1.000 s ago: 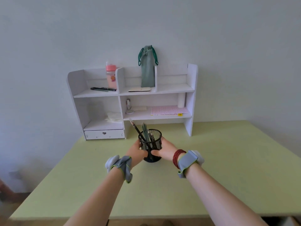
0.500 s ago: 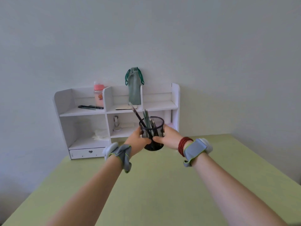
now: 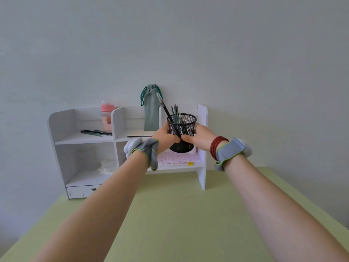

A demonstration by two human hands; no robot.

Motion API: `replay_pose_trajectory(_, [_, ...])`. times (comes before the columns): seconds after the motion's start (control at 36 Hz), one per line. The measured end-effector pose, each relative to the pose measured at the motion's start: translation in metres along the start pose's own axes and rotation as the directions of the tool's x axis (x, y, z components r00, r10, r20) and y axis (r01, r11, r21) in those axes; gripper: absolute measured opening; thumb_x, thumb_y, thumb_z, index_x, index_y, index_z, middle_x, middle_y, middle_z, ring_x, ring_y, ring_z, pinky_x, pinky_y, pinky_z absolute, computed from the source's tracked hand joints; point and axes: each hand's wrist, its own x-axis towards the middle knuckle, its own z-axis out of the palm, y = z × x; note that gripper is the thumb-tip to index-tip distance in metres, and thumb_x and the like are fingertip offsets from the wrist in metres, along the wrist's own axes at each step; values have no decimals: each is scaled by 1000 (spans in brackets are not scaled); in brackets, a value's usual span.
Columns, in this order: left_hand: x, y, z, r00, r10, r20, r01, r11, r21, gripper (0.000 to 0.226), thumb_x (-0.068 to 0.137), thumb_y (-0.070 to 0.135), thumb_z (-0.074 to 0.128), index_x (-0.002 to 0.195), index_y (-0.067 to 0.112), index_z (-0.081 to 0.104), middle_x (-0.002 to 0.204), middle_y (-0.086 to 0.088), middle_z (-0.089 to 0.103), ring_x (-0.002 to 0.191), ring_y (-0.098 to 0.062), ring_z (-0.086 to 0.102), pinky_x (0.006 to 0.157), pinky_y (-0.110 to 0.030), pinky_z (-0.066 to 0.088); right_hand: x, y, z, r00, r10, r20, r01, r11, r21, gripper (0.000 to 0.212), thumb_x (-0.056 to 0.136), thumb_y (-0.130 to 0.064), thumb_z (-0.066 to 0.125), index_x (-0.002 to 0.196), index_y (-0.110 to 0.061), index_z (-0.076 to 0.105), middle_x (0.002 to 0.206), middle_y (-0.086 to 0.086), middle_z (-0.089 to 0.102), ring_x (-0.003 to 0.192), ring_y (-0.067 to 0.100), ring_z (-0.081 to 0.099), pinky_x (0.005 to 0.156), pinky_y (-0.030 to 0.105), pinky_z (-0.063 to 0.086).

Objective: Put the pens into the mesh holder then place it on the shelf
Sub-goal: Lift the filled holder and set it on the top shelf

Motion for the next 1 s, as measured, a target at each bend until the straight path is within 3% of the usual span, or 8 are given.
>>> replay_pose_trajectory(0.11, [21, 1, 0, 999, 10, 32, -8, 999, -49, 63, 78, 3, 58, 134, 25, 38, 102, -2, 61, 72, -6, 52, 60, -17, 40, 16, 3, -4, 1000, 10, -19, -10, 1000, -4, 44, 87, -21, 58, 129, -13, 47, 129, 12, 58, 120, 28, 53, 104, 39, 41])
replay_pose_trajectory(0.22, [42, 1, 2, 1000, 0, 26, 1, 999, -54, 65, 76, 3, 59, 135, 24, 38, 114, -12, 65, 101, -26, 59, 86, -31, 45, 34, 6, -6, 999, -5, -51, 5, 1000, -2, 41, 87, -18, 57, 127, -11, 49, 127, 15, 59, 119, 30, 54, 103, 41, 42])
replay_pose_trajectory(0.39, [64, -3, 7, 1000, -12, 16, 13, 997, -71, 67, 78, 0, 57, 137, 23, 34, 117, -17, 63, 108, -31, 58, 99, -43, 45, 60, 15, -3, 995, 53, -87, -49, 998, 46, 44, 88, -18, 57, 129, -8, 44, 127, 13, 59, 118, 27, 54, 104, 38, 42])
replay_pose_trajectory(0.58, [80, -16, 16, 1000, -4, 2, 5, 997, -78, 73, 77, 0, 55, 139, 28, 30, 118, -17, 63, 109, -32, 57, 99, -43, 45, 79, 32, 11, 991, 85, -100, -75, 993, 95, 49, 88, -18, 56, 134, -12, 39, 131, 11, 57, 122, 26, 52, 106, 37, 40])
replay_pose_trajectory(0.83, [93, -22, 18, 1000, -7, -2, 6, 993, -116, 79, 79, -4, 52, 143, 29, 21, 123, -18, 60, 108, -30, 56, 99, -44, 45, 98, 43, 24, 976, 100, -193, -81, 991, 103, 47, 91, -22, 53, 134, -13, 37, 127, 11, 57, 116, 29, 55, 87, 24, 37])
replay_pose_trajectory(1.0, [97, -28, 22, 999, -25, -25, 24, 999, -36, 84, 82, 0, 51, 147, 30, 6, 126, -19, 57, 113, -34, 54, 98, -43, 44, 104, 45, 28, 973, 121, -197, -106, 991, 88, 48, 91, -25, 52, 135, -15, 34, 127, 10, 59, 116, 31, 56, 99, 36, 43])
